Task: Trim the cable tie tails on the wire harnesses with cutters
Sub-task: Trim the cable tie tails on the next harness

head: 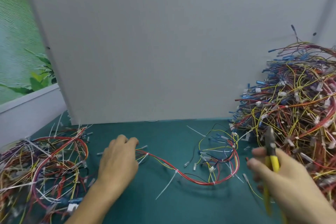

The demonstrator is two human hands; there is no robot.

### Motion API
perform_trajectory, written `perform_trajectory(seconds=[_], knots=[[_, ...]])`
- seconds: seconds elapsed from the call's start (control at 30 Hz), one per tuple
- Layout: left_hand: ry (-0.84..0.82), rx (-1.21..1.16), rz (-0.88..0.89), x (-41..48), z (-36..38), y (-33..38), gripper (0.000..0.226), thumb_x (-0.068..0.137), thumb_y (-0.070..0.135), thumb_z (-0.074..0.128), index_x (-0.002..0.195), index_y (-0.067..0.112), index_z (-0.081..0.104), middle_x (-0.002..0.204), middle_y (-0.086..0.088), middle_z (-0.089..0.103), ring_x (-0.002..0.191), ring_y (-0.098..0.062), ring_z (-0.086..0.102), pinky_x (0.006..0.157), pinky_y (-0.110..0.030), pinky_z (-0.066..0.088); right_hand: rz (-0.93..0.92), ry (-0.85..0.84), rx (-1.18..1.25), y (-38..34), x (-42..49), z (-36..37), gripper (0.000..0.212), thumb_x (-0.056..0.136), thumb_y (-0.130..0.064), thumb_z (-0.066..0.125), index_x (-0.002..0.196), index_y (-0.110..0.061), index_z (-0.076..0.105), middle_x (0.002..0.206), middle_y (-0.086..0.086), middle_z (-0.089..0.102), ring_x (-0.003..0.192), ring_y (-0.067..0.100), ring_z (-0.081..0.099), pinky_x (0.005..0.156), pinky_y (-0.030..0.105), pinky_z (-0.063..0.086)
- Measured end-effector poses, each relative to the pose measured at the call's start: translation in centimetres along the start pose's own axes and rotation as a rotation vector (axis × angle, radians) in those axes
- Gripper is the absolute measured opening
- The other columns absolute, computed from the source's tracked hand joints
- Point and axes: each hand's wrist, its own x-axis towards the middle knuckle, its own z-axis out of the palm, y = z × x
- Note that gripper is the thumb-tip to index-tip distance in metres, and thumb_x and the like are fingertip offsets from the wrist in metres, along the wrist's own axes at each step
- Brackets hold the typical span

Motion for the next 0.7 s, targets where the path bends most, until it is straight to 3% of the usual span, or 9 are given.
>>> perform_trajectory(seconds=[0.07,0.13,0.23,0.3,0.43,0.53,0.7], knots=[[-0.061,-0.128,-0.050,-0.3,0.0,2.3,0.025,0.094,0.038,0.045,0.103,0.023,0.063,0.106,0.000,0.064,0.102,-0.025,0.059,0.078,-0.033,0.047,-0.232,0.087,-0.246,-1.4,1.8,0.1,0.007,0.087,-0.019,0.065,0.086,-0.023,0.059,0.064,-0.004,0.062,0.061,0.022,0.055,0.061,0.035,0.044],[-0.227,-0.114,-0.098,-0.6,0.8,4.6,0.050,0.091,0.059,0.041,0.086,0.014,0.062,0.100,-0.005,0.068,0.098,-0.028,0.061,0.071,-0.033,0.045,-0.376,0.111,-0.439,-3.0,4.9,1.2,0.005,0.088,-0.023,0.060,0.087,-0.024,0.056,0.070,-0.006,0.057,0.069,0.026,0.050,0.064,0.033,0.035],[-0.303,-0.053,-0.165,-0.6,2.5,7.0,0.058,0.082,0.073,0.042,0.078,0.018,0.060,0.102,-0.003,0.067,0.097,-0.025,0.063,0.066,-0.029,0.040,-0.373,0.015,-0.674,-4.9,10.8,4.3,0.007,0.091,-0.022,0.056,0.093,-0.016,0.057,0.086,0.009,0.061,0.077,0.029,0.050,0.067,0.034,0.036],[-0.303,-0.056,-0.178,-0.4,3.3,7.7,0.050,0.079,0.069,0.049,0.078,0.021,0.059,0.102,-0.002,0.067,0.097,-0.024,0.063,0.066,-0.029,0.039,-0.303,-0.045,-0.803,-4.9,13.8,6.3,0.009,0.090,-0.020,0.056,0.094,-0.012,0.056,0.094,0.015,0.062,0.082,0.033,0.054,0.068,0.034,0.040],[-0.275,-0.078,-0.119,0.1,4.0,7.4,0.024,0.084,0.039,0.053,0.087,0.017,0.061,0.104,-0.004,0.067,0.098,-0.027,0.063,0.069,-0.029,0.041,-0.151,-0.141,-0.895,-2.0,15.6,8.4,0.007,0.085,-0.013,0.055,0.088,-0.009,0.050,0.101,0.017,0.061,0.084,0.033,0.056,0.070,0.035,0.047],[-0.190,-0.088,-0.055,0.6,3.2,5.3,0.028,0.095,0.041,0.045,0.099,0.019,0.062,0.106,-0.005,0.066,0.101,-0.031,0.061,0.076,-0.034,0.047,-0.069,-0.222,-0.898,-0.8,14.7,7.9,0.007,0.084,-0.012,0.052,0.085,-0.007,0.048,0.101,0.016,0.059,0.085,0.032,0.058,0.069,0.033,0.048],[-0.175,-0.210,-0.018,0.8,1.8,1.2,0.024,0.093,0.041,0.051,0.094,0.023,0.067,0.092,0.001,0.070,0.094,-0.028,0.063,0.078,-0.035,0.052,0.006,-0.524,-0.906,-0.7,11.9,4.5,0.015,0.084,-0.007,0.050,0.076,0.000,0.061,0.056,0.009,0.064,0.047,0.022,0.060,0.040,0.022,0.044]])
